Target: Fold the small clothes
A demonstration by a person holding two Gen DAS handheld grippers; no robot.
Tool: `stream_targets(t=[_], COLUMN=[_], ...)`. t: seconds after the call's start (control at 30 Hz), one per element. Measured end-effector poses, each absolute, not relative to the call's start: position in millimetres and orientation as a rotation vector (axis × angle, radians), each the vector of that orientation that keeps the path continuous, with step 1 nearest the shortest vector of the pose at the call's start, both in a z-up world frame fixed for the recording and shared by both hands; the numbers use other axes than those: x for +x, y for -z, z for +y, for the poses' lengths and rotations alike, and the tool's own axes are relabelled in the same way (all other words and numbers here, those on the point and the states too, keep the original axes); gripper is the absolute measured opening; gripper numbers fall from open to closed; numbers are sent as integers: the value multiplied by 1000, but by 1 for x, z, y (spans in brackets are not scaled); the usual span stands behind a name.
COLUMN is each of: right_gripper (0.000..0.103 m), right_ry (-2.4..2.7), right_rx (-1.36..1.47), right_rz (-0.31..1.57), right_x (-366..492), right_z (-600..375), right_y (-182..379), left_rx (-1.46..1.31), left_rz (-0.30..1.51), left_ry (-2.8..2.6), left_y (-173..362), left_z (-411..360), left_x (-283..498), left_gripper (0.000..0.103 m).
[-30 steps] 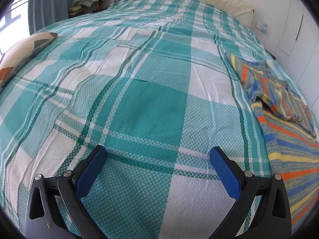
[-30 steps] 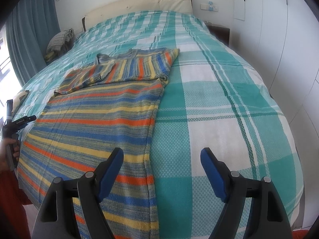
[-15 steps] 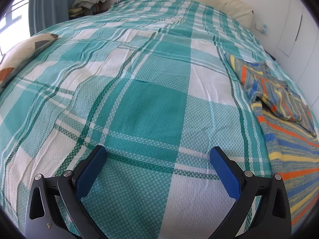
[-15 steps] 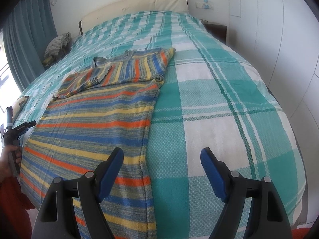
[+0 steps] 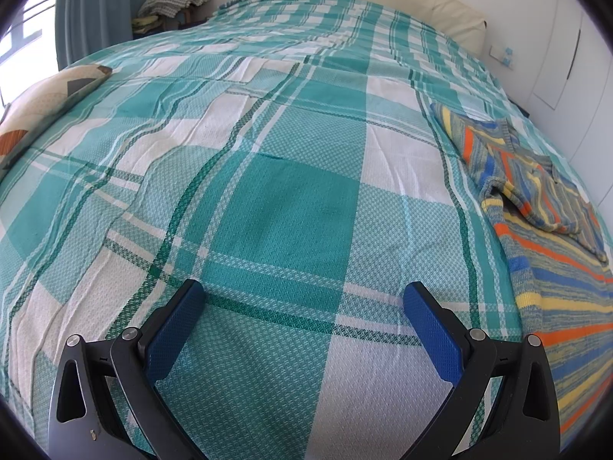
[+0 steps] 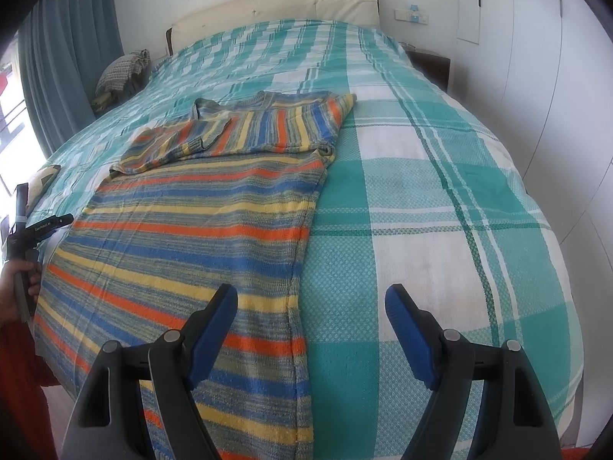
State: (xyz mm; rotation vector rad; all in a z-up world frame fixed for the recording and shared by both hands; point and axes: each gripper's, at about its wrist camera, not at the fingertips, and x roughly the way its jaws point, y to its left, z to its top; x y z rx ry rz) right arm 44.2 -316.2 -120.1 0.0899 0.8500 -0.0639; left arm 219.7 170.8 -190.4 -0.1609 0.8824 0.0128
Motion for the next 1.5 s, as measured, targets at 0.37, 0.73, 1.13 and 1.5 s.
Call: stream_targets(t=[0.37,0.73,1.13,1.5], right_gripper=[79,48,3,24], right_ry=[-157,-215,-149,-325], right_rx=[510,604,326,352], right_rz=[809,1070,952,980], right_x=[131,347,377,326], right_z=[-321,-268,-236,-226], right_y=[29,125,127,113], left_rx=[-150,-151,-148,-137], left_rz=[883,882,884,887], left_ry=[-19,-18,-22,-28], left_y=[190,190,190,191], left_z=[170,170,169,168], left_x=[220,220,222,223], left_gripper=[103,103,103,103])
